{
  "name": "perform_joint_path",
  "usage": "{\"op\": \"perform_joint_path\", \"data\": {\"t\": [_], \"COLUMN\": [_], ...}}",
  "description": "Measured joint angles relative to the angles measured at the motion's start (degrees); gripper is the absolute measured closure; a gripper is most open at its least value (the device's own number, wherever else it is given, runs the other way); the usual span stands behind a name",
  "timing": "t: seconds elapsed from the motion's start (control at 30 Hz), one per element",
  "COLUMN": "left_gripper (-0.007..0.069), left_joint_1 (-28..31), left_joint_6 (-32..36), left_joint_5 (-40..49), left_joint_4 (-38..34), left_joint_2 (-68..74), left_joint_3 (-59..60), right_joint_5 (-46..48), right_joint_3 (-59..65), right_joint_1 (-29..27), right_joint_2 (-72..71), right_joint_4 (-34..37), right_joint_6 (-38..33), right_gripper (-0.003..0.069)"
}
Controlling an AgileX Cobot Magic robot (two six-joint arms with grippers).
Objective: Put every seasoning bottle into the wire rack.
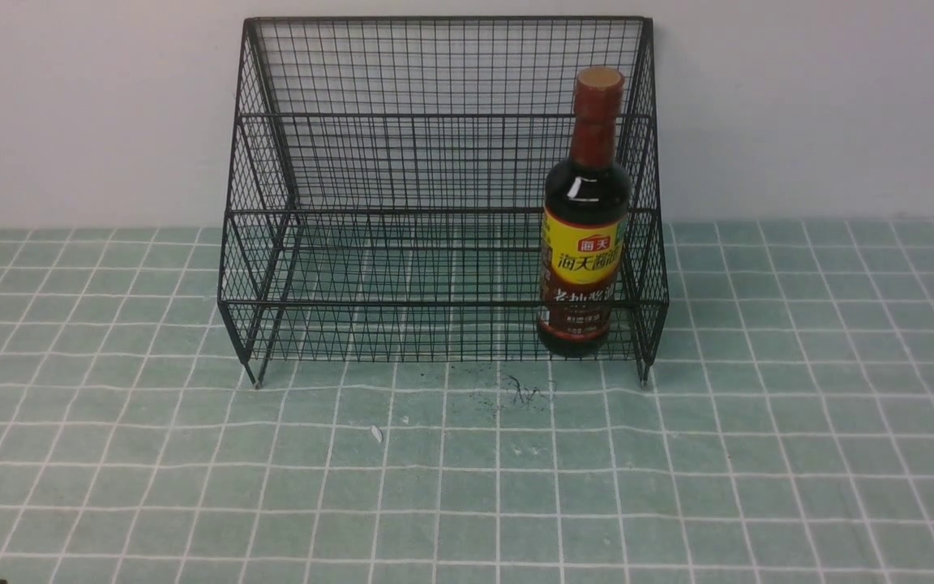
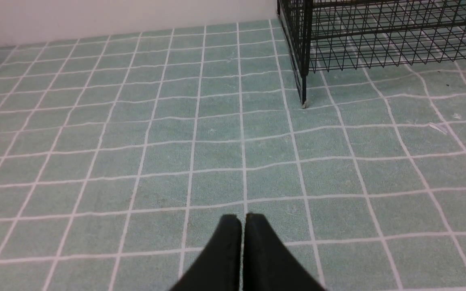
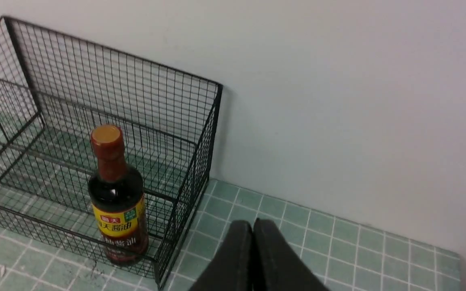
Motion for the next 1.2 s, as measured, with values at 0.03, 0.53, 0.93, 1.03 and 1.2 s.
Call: {"op": "perform_joint_path", "data": {"t": [0.03,0.53,0.93,1.03,1.2], "left_gripper": [0.0631,0.0631,0.0631,0.0631,0.0631], "left_joint_1": [0.00,0.00,0.00,0.00,0.00], "left_joint_6": [0.00,0.00,0.00,0.00,0.00], "left_joint_5": [0.00,0.00,0.00,0.00,0.00], "left_joint_4": [0.00,0.00,0.00,0.00,0.00], "left_joint_2": [0.00,0.00,0.00,0.00,0.00], "left_joint_3": [0.00,0.00,0.00,0.00,0.00], "right_joint_5": [0.05,-20.03,-52.04,-55.11,-55.84], "right_joint_3": [0.95,44.31,74.23,78.88,85.97], "right_joint_1": [0.00,0.00,0.00,0.00,-1.82], "right_joint_2": [-2.47,-39.07,-41.03,-41.57,-47.65], "right_joint_4": [-0.04,14.75,20.58,15.47,10.30], "right_joint_6": [0.39,6.78,3.26,-0.61,-2.17], "right_gripper": [0.0671,0.0671,0.0671,0.0671,0.0671]}}
